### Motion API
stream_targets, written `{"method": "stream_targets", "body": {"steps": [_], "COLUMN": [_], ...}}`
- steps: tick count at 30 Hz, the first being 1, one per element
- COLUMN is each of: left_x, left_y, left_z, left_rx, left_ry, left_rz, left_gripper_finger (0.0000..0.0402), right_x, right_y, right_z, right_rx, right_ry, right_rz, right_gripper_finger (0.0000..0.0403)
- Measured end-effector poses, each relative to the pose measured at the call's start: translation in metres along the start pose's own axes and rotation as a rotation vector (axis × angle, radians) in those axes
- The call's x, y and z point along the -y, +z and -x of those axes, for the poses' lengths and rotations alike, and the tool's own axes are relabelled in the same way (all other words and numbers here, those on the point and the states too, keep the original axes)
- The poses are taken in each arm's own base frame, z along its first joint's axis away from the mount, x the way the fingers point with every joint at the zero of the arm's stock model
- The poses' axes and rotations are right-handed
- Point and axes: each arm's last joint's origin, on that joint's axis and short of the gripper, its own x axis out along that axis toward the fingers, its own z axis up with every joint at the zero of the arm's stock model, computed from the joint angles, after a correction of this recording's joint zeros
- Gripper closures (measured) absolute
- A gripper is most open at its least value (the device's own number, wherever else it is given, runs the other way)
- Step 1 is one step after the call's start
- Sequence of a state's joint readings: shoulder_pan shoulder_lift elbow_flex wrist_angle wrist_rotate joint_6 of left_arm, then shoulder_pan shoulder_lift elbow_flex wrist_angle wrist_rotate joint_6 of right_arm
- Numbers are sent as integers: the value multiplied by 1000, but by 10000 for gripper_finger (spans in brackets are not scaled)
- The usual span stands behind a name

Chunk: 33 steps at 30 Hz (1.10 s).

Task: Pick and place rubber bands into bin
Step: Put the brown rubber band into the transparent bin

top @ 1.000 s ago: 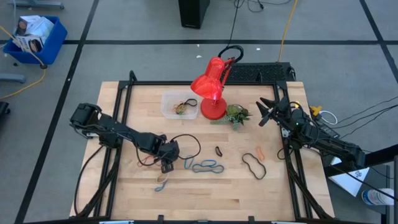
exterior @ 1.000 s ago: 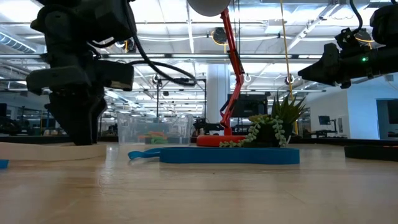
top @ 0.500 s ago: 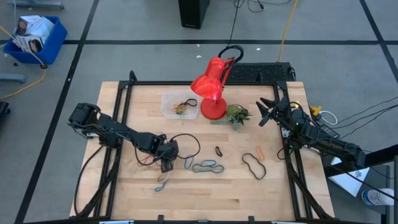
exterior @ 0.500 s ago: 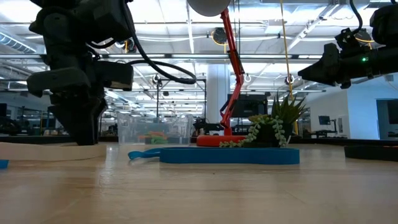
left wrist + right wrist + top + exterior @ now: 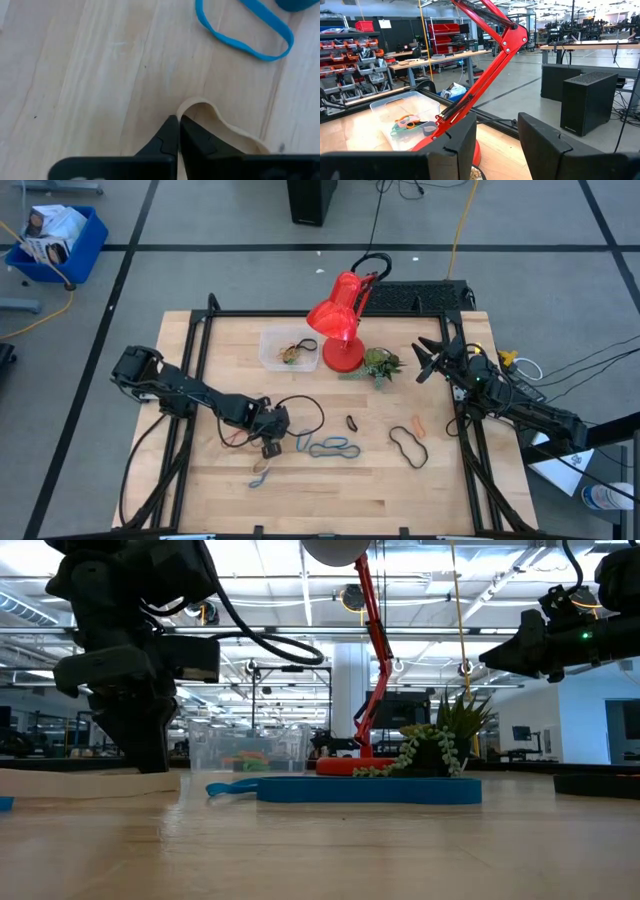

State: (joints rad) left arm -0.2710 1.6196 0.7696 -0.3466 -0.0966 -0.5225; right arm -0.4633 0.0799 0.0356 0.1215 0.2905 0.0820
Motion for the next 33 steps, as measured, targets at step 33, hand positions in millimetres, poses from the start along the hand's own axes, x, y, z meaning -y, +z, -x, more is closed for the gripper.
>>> {"method": "stream_targets", "body": {"steps": [33], "left_x": [-57], "left_y": [-7], "left_z": [219], "left_rx": [1049], "left_ry": [285], "left_rz": [164], "left_gripper_finger": [394], "right_x": [0], "right_y": [0], "right_z": [0], "right_rx": [-3], "right_ry": [-1], "right_rz": [0], "right_gripper_finger": [261]}}
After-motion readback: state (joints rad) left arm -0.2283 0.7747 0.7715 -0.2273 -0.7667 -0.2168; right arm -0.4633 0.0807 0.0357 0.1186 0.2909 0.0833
